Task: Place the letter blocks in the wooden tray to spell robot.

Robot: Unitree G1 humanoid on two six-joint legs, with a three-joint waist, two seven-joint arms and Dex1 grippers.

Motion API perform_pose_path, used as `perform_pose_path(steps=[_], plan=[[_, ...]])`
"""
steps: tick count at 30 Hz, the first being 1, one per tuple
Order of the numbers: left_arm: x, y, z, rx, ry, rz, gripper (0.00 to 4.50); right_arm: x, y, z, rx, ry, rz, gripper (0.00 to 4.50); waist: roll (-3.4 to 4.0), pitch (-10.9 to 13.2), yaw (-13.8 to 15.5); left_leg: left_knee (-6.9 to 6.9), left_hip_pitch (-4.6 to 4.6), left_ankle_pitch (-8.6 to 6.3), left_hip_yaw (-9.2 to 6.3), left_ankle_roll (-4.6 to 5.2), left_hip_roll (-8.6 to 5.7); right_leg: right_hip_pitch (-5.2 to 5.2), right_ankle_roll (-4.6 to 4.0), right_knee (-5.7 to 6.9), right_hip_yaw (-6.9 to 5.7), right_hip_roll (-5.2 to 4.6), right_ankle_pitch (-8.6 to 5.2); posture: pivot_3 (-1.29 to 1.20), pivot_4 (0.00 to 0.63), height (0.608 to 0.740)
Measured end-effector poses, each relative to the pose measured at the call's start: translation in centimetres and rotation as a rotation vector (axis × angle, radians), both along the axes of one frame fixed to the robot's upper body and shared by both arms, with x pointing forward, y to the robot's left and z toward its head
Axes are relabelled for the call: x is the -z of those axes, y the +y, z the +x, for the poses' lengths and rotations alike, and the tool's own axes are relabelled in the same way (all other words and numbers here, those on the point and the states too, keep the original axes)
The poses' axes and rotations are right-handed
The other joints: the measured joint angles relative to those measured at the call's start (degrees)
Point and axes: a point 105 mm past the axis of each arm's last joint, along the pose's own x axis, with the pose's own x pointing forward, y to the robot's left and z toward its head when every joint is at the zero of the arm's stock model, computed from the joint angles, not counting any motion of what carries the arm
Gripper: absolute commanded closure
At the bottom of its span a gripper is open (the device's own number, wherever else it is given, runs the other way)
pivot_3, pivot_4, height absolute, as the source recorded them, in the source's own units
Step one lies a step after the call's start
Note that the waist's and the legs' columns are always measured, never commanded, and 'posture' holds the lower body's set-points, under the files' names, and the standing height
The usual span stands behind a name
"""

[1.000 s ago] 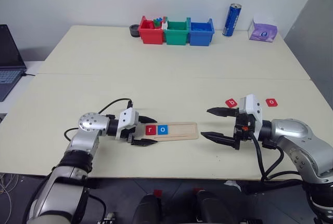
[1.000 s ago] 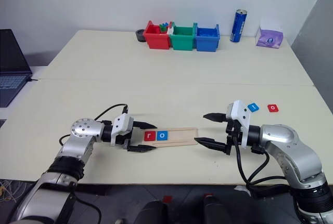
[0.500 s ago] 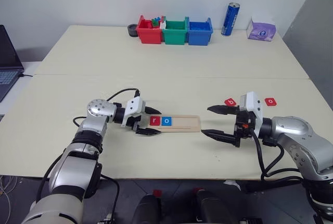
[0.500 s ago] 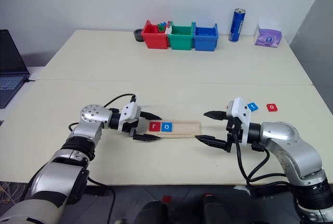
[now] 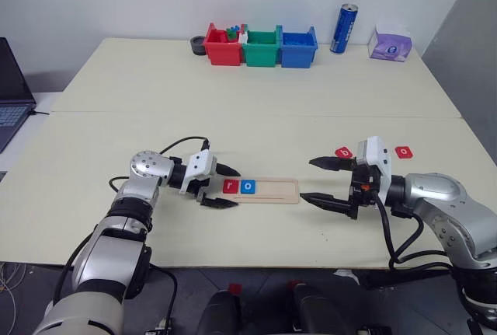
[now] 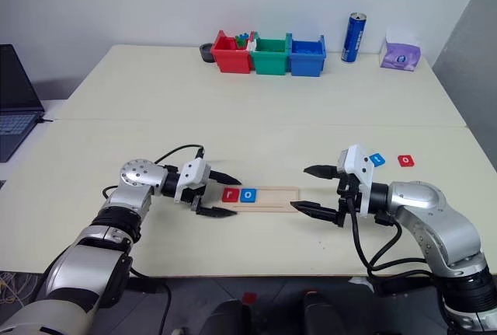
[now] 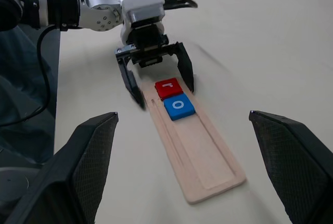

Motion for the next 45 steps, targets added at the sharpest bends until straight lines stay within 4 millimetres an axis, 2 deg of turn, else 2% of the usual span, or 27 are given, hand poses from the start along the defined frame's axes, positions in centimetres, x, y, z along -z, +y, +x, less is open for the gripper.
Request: perform_pose_path(steps=[9,23,26,30,34,37,39,42,45], plan=[[0.0,0.2,0.0,0.000,0.000,0.009,0.06,-0.3,0.1,0.1,-0.005,-0.011,0.004,0.19,0.01,0.00,-0.03,0.01,0.02,0.00,0.01,0.00,0.00,0.00,0.00,0.03,0.02,0.00,0.00,0.00,0.150,0.740],[-0.6,2.1,-0.2,-0.021,0.033,0.053,0.06,-0.4,0.2,0.6,0.000,-0.008,0.018,0.19,0.01,0.00,-0.08,0.01,0.00,0.00,0.00,0.00,0.00,-0.02,-0.01,0.04,0.01,0.00,0.00,0.00,0.150,0.740],[-1.9,2.7,0.1,-0.049,0.035,0.052,0.06,-0.4,0.2,0.6,-0.001,-0.009,0.019,0.19,0.00,0.00,-0.09,0.01,-0.03,0.00,0.00,0.00,0.01,-0.05,0.00,0.05,0.01,0.00,0.00,0.00,0.150,0.740],[-5.2,3.3,0.4,-0.077,-0.016,0.015,0.06,-0.5,0.2,0.6,0.001,-0.009,0.019,0.19,0.01,0.00,-0.09,0.01,-0.04,0.00,0.00,0.00,0.02,-0.07,0.00,0.05,0.02,-0.01,0.00,0.00,0.150,0.740],[-7.5,2.3,0.3,-0.101,-0.051,-0.071,0.06,-0.5,-0.3,0.9,0.050,-0.011,0.022,0.19,0.01,0.00,-0.09,0.02,-0.05,0.00,-0.03,0.00,0.06,-0.07,0.00,0.05,0.03,-0.05,0.00,0.00,0.150,0.740],[-8.9,0.9,0.0,-0.163,-0.101,-0.161,0.06,0.2,-1.9,2.1,0.190,-0.040,-0.013,0.19,0.01,0.00,0.00,0.02,-0.08,0.00,-0.14,-0.01,0.10,-0.07,0.00,0.05,0.12,-0.16,0.00,0.00,0.150,0.740],[-8.8,-0.5,-0.7,-0.184,-0.099,-0.214,0.06,0.8,-3.1,3.3,0.309,-0.073,-0.054,0.19,0.01,-0.01,-0.01,0.02,-0.05,0.01,-0.16,-0.01,0.11,-0.07,0.00,0.08,0.16,-0.23,0.00,0.00,0.150,0.740],[-7.5,-2.5,-2.0,-0.219,-0.056,-0.276,0.06,2.0,-4.8,4.9,0.490,-0.106,-0.098,0.19,0.01,-0.01,-0.01,0.03,-0.04,0.02,-0.12,-0.03,0.09,-0.07,0.01,0.11,0.20,-0.26,0.00,0.00,0.150,0.740],[-7.2,-3.7,-2.4,-0.259,-0.056,-0.307,0.06,3.4,-5.6,5.9,0.600,-0.084,-0.106,0.19,0.01,-0.01,0.00,0.05,-0.05,0.02,-0.07,-0.04,0.06,-0.06,-0.01,0.14,0.21,-0.23,0.01,0.00,0.150,0.740]])
